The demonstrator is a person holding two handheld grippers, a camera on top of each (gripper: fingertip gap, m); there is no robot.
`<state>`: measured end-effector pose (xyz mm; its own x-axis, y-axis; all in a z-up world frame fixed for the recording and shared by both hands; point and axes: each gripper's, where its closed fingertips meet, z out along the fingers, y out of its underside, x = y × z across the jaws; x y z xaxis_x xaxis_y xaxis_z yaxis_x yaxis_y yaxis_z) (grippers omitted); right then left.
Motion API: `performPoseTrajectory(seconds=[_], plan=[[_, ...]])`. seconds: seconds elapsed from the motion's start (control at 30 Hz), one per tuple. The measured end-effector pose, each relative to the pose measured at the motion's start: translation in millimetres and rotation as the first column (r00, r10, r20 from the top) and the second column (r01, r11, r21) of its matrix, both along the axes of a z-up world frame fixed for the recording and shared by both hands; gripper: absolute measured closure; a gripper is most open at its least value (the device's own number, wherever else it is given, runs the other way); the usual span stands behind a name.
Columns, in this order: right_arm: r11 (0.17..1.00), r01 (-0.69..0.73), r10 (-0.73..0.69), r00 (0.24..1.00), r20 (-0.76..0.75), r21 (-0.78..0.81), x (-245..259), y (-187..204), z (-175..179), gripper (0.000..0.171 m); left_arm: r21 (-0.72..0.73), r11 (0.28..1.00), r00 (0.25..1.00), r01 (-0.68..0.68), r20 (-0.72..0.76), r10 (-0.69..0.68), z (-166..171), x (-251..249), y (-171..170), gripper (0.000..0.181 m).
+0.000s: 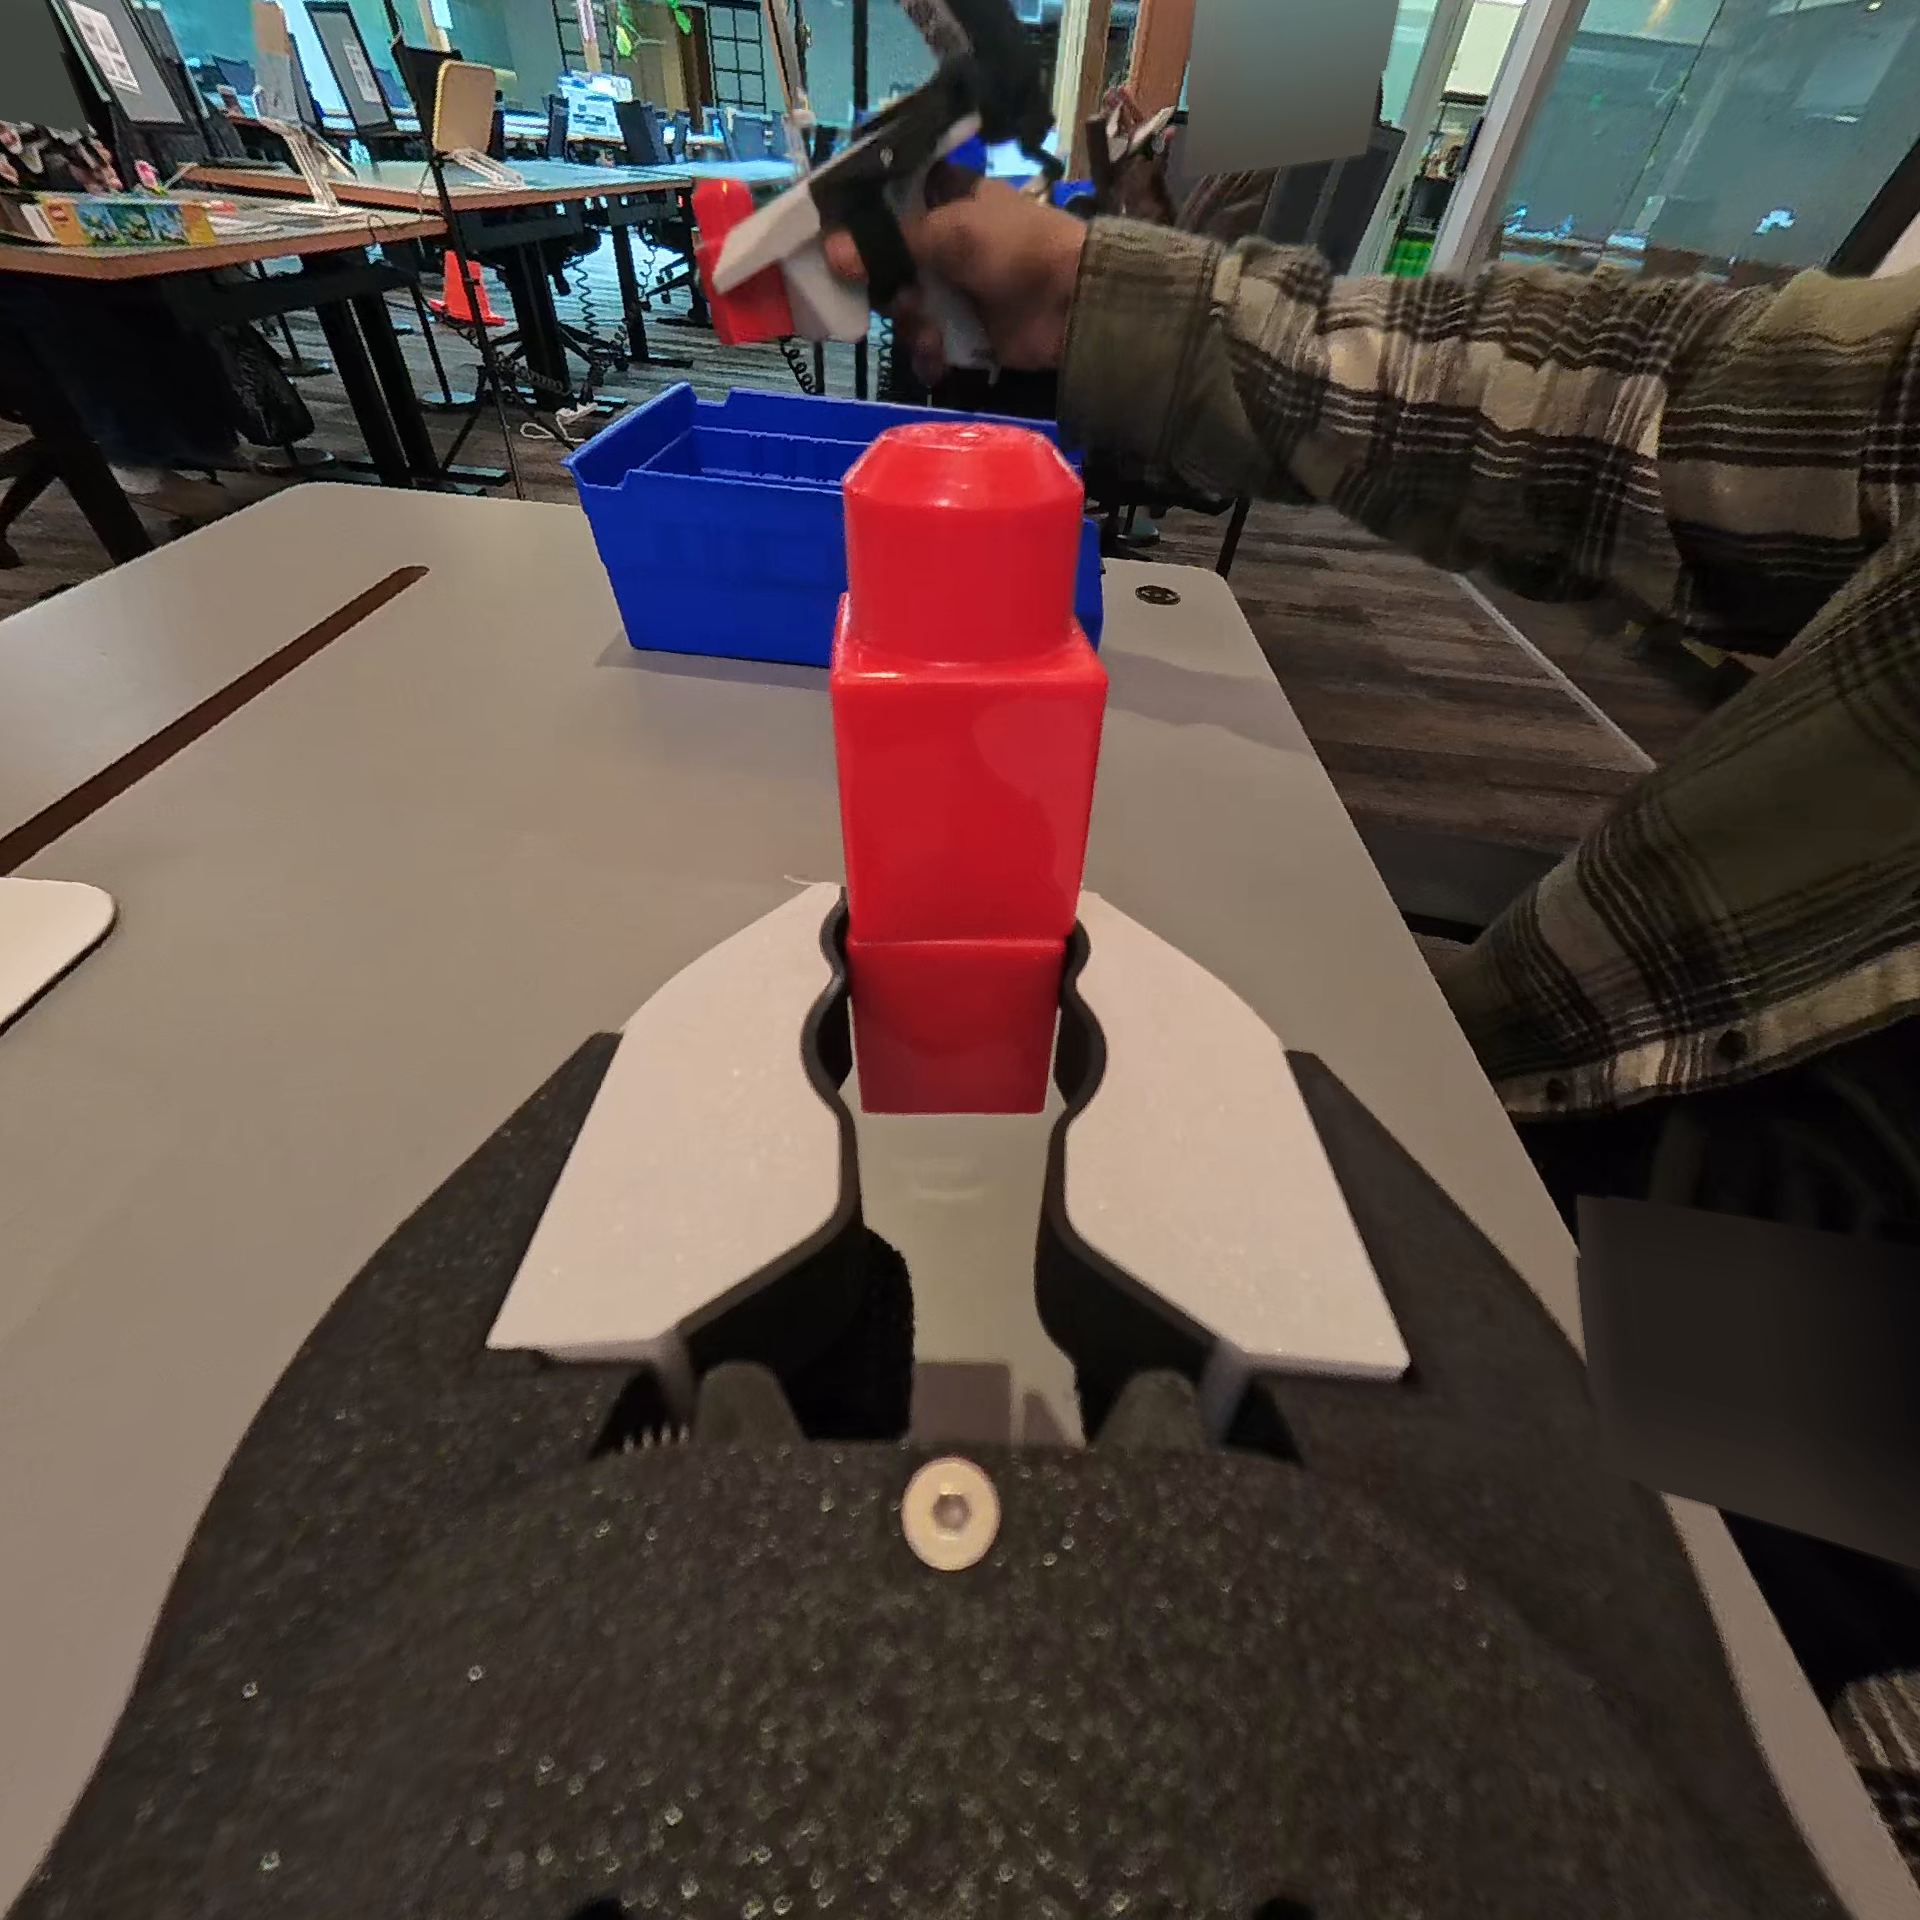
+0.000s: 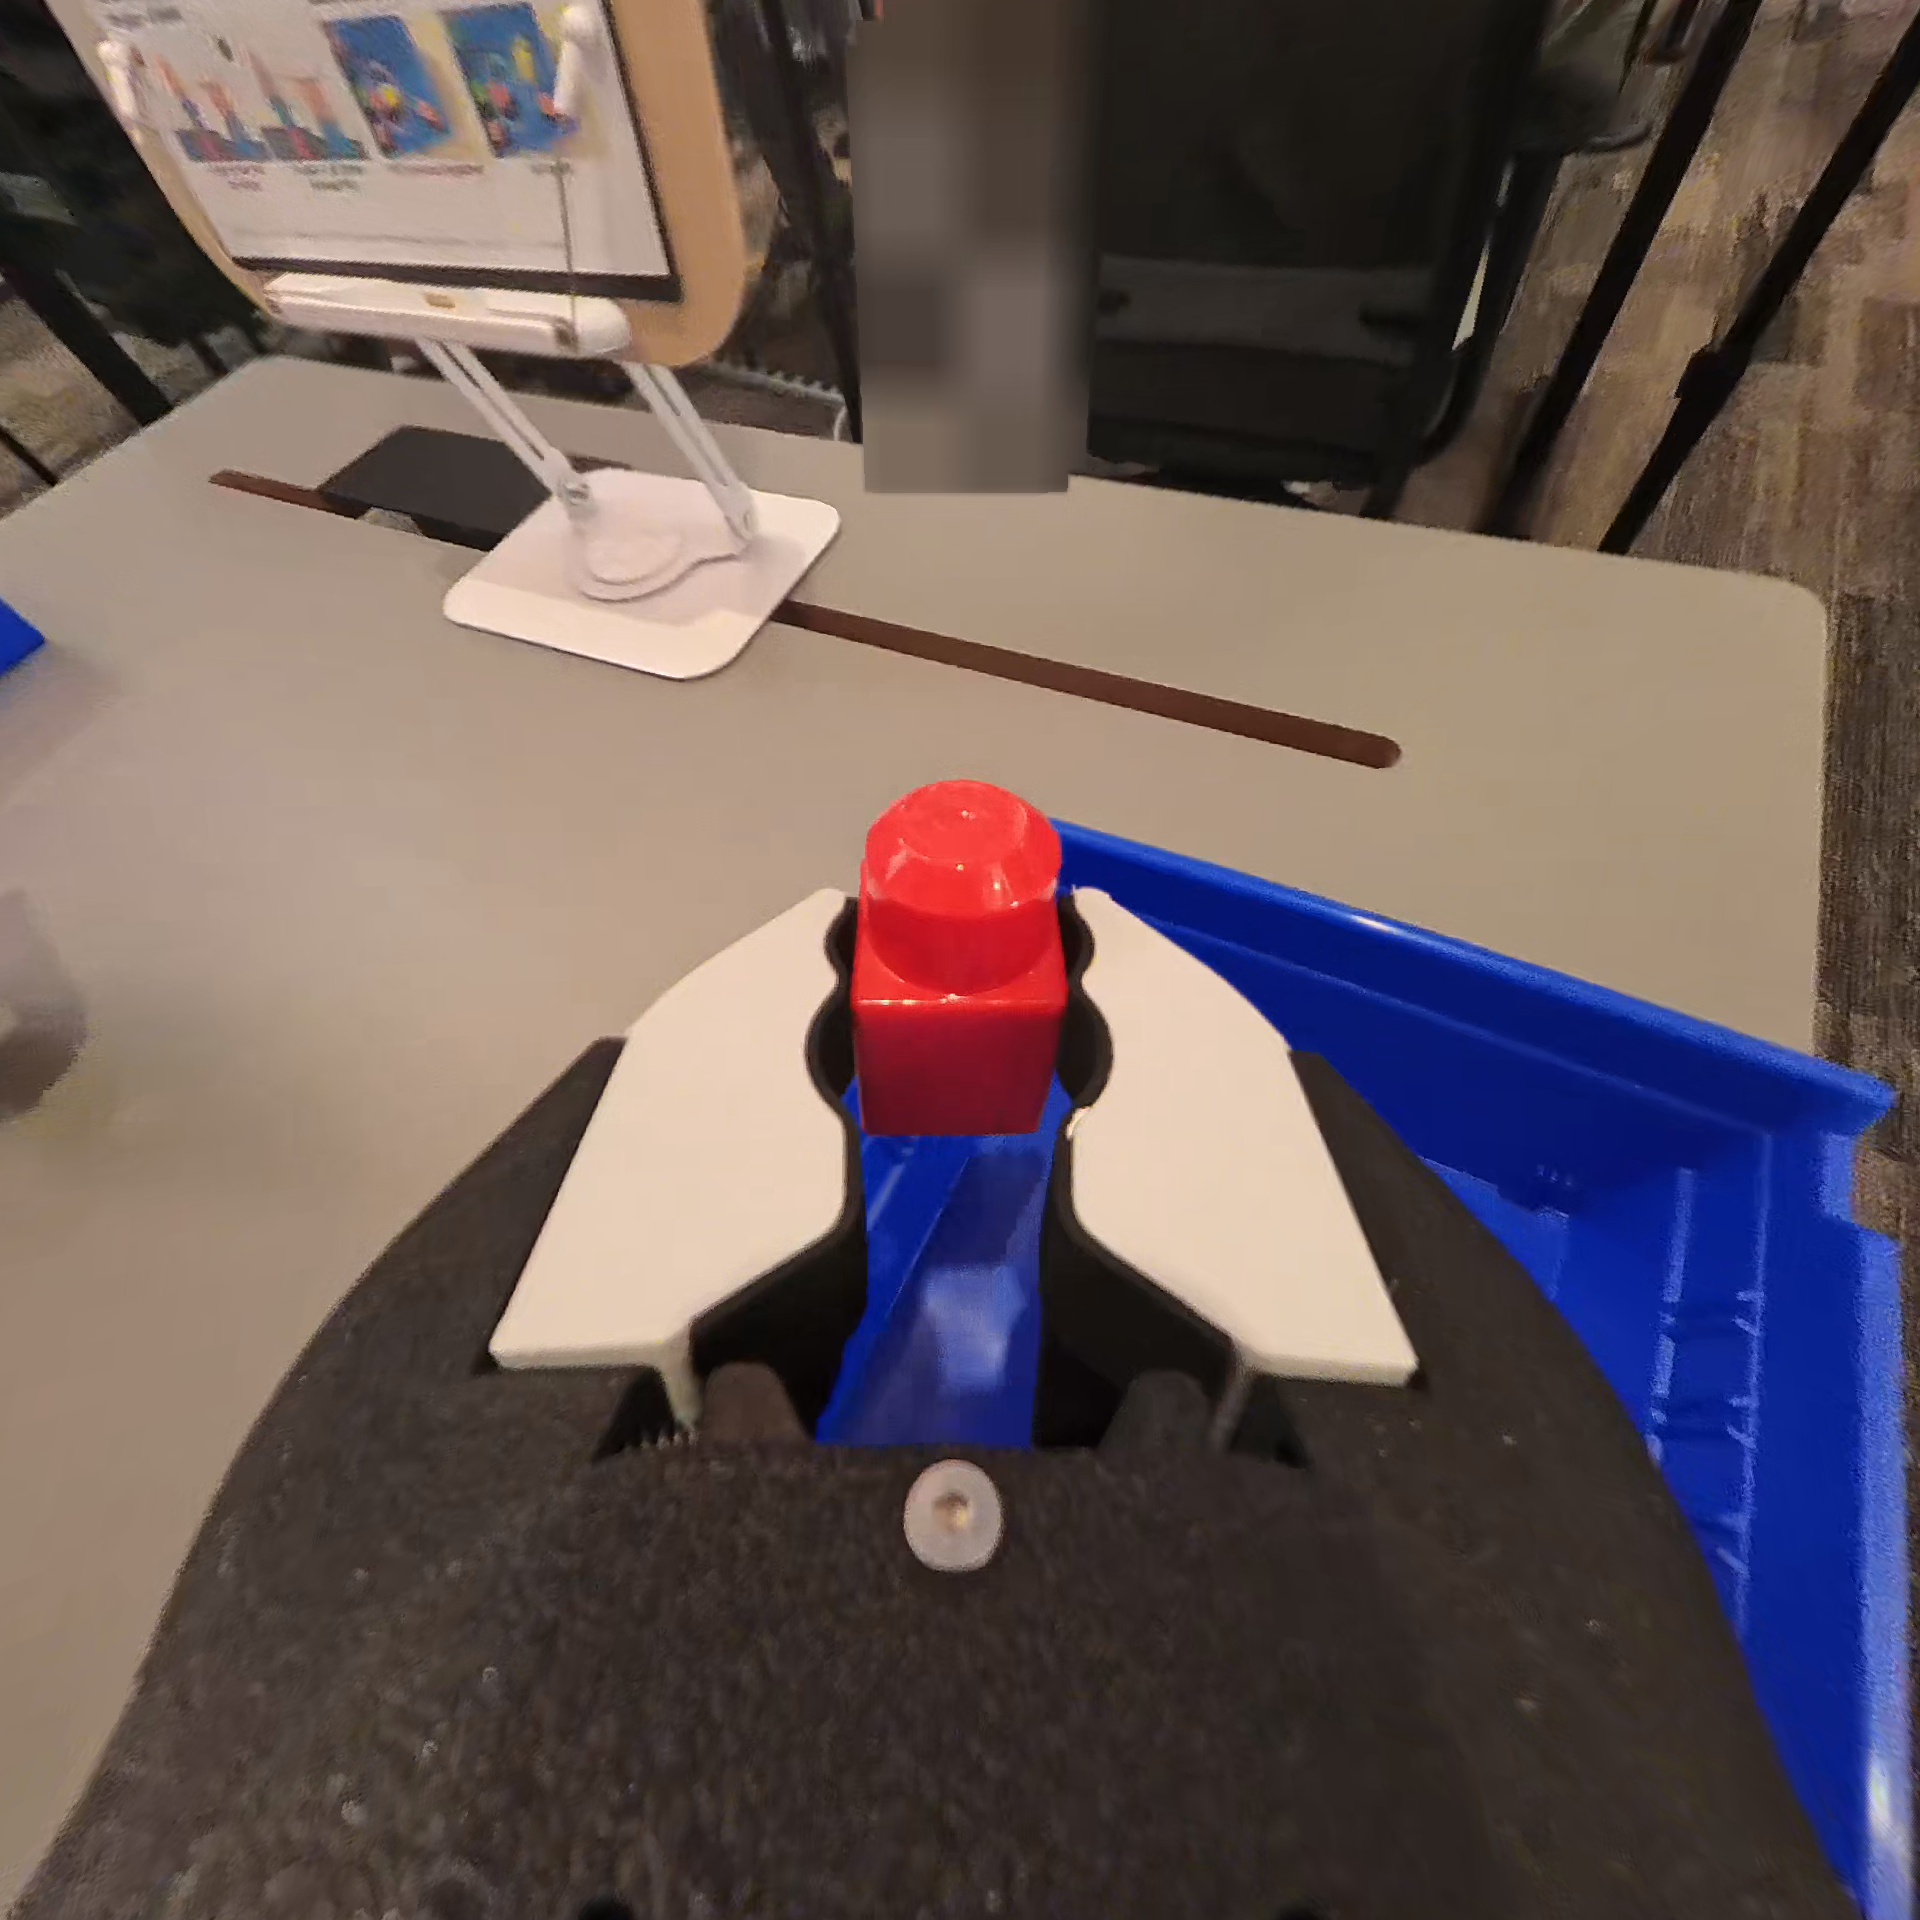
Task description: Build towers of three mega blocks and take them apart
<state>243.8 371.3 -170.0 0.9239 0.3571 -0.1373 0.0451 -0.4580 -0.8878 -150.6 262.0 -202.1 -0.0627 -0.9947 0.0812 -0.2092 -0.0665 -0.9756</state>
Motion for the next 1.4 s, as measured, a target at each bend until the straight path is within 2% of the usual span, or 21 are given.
performPoseTrajectory(seconds=[0.13, 0.3, 0.63, 0.67, 0.7, 0.77, 0.83, 0.9, 0.97, 1.07, 1.17, 1.27, 1.4], plan=[[0.999, 0.022, -0.019, 0.998, -0.058, 0.041, 12.6, 15.2, -32.8, 0.135, -0.007, 1.000, 1.000, -0.008, -0.001, 0.008, -2.3, -1.5, 3.6, 0.146], [0.998, 0.059, -0.059, 0.998, -0.026, -0.003, 25.9, 25.9, -73.9, 0.135, -0.012, 1.000, 1.000, -0.017, -0.012, 0.016, -6.3, -3.9, 8.2, 0.146], [0.990, 0.074, -0.078, 0.997, -0.025, -0.117, 32.5, 26.2, -110.3, 0.135, -0.013, 1.000, 0.999, -0.026, -0.027, 0.025, -9.0, -5.2, 11.0, 0.146], [0.990, 0.078, -0.082, 0.996, -0.023, -0.121, 33.5, 25.3, -112.3, 0.134, -0.012, 1.000, 0.999, -0.027, -0.030, 0.026, -9.4, -5.2, 11.3, 0.146], [0.988, 0.094, -0.097, 0.995, -0.016, -0.122, 36.0, 24.8, -113.7, 0.121, -0.012, 1.000, 0.999, -0.029, -0.032, 0.029, -9.8, -5.4, 11.8, 0.146], [0.985, 0.116, -0.117, 0.993, -0.001, -0.126, 39.8, 22.4, -112.8, 0.100, -0.016, 0.999, 0.999, -0.033, -0.033, 0.032, -10.3, -6.3, 13.4, 0.146], [0.986, 0.133, -0.131, 0.991, 0.032, -0.101, 44.6, 18.8, -99.8, 0.090, -0.019, 0.999, 0.999, -0.040, -0.030, 0.039, -10.2, -8.0, 15.6, 0.146], [0.989, 0.143, -0.140, 0.988, 0.058, -0.044, 47.5, 14.1, -71.2, 0.088, -0.023, 0.999, 0.999, -0.045, -0.028, 0.045, -9.7, -9.7, 17.4, 0.146], [0.993, 0.110, -0.113, 0.991, 0.073, 0.054, 37.1, 8.7, -27.2, 0.091, -0.025, 0.999, 0.999, -0.048, -0.025, 0.048, -8.8, -10.9, 18.4, 0.146], [0.980, -0.045, 0.032, 0.997, 0.069, 0.196, -16.8, -2.2, 41.1, 0.093, -0.027, 0.998, 0.999, -0.048, -0.022, 0.047, -8.0, -11.1, 18.5, 0.146], [0.916, -0.280, 0.277, 0.959, 0.051, 0.286, -112.0, -21.0, 86.6, 0.091, -0.027, 0.999, 0.999, -0.045, -0.025, 0.044, -8.5, -9.9, 17.7, 0.146], [0.793, -0.536, 0.541, 0.838, 0.071, 0.288, -222.3, -47.5, 93.9, 0.088, -0.026, 0.999, 0.999, -0.040, -0.030, 0.039, -9.6, -8.5, 16.4, 0.146], [0.576, -0.788, 0.775, 0.611, 0.162, 0.217, -344.0, -80.3, 64.7, 0.092, -0.029, 0.999, 0.999, -0.028, -0.030, 0.027, -10.3, -7.6, 14.7, 0.146]])
